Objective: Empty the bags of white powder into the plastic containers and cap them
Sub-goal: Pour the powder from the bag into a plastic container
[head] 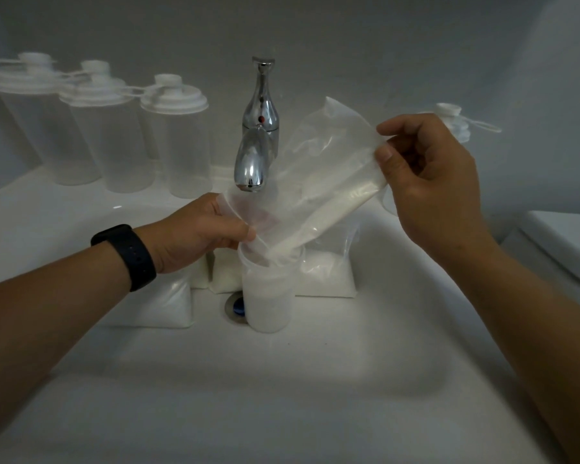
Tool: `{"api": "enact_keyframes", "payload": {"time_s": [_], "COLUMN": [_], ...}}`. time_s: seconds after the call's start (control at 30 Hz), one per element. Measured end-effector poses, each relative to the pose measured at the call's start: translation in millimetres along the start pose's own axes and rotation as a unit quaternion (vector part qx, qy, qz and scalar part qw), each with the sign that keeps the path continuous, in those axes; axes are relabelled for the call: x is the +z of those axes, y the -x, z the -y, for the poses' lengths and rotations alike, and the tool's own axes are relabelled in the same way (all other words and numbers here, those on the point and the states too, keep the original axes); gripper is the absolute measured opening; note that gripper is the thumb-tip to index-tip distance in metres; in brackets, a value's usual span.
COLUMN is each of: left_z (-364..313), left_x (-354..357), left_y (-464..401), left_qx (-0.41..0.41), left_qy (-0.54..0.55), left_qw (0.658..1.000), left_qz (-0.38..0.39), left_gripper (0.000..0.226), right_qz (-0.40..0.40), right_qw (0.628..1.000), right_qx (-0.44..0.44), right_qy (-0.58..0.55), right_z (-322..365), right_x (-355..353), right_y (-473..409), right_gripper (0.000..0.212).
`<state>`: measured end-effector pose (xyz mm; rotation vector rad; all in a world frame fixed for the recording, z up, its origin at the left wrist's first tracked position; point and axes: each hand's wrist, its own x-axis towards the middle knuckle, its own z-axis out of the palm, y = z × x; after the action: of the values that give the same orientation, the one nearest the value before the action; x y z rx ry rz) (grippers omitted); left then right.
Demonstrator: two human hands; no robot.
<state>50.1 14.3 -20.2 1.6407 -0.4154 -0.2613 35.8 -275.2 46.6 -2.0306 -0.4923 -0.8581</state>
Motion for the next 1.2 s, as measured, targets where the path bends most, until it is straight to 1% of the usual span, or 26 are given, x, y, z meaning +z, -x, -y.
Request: {"api": "enact_keyframes", "payload": {"time_s": [0.07,0.17,0.27,0.37,0.47,0.6,0.73,0.83,0.9,0.97,1.0,1.03,1.07,1.13,1.2], "left_z": [-0.9,0.8,-1.4,-1.5,-1.0,-3.8,-6.3,-8.4,-10.2,-11.4,-12.0,-15.3,-13.0,-15.0,-12.8], "left_x": [0.9,1.3,3.0,1.9,2.3,4.5,6.8,7.8,8.7,11.2,11.2,14.0,12.6,14.6,13.9], "left_y": [-0.5,-1.0,-0.7,-0.6,-0.7,1.0,1.0,2.1,3.2,4.1,3.7,3.8,2.5,3.1,2.5], "left_qx": [-0.001,-0.002,0.002,0.005,0.011,0.019,0.023,0.016,0.02,0.025,0.033,0.036,0.039,0.033,0.029], "left_qy": [0.008,0.005,0.008,-0.002,-0.001,-0.005,0.0,-0.003,0.003,0.001,-0.001,-0.006,-0.006,-0.006,-0.006], "left_qw": [1.0,1.0,1.0,1.0,1.0,1.0,1.0,1.0,1.0,1.0,0.999,0.999,0.999,0.999,0.999], "left_qz": [0.008,0.004,0.004,0.001,-0.003,0.006,0.007,0.004,0.01,0.018,0.024,0.022,0.026,0.033,0.026], "left_gripper": [0.068,0.072,0.063,0.068,0.066,0.036,0.035,0.022,0.027,0.019,0.025,0.037,0.043,0.043,0.049], "right_qz": [-0.009,-0.009,-0.018,-0.011,-0.014,-0.011,-0.004,-0.009,0.001,0.006,-0.001,-0.01,-0.015,-0.013,-0.015], "right_qw": [1.0,0.999,0.999,0.999,0.999,0.999,0.998,0.997,0.997,0.997,0.997,0.997,0.997,0.997,0.997], "right_qx": [-0.014,-0.031,-0.036,-0.04,-0.04,-0.043,-0.044,-0.05,-0.05,-0.053,-0.058,-0.063,-0.066,-0.069,-0.071], "right_qy": [0.0,0.001,-0.008,-0.016,-0.022,-0.032,-0.052,-0.065,-0.066,-0.06,-0.054,-0.049,-0.046,-0.04,-0.039], "right_z": [1.0,1.7,1.9,2.2,1.3,2.5,4.1,3.8,2.5,1.2,1.1,1.0,1.1,1.2,1.9], "right_x": [-0.8,-0.4,-0.5,0.2,0.0,-1.3,-1.9,-1.1,-0.9,-0.8,-0.9,-1.2,-1.4,-1.6,-1.7], "right_y": [0.0,0.8,0.9,1.7,2.3,2.3,3.2,3.1,2.7,2.8,2.4,2.0,1.5,0.9,1.3], "right_gripper": [0.016,0.016,0.015,0.014,0.017,0.02,0.024,0.027,0.026,0.025,0.025,0.025,0.024,0.021,0.021]}}
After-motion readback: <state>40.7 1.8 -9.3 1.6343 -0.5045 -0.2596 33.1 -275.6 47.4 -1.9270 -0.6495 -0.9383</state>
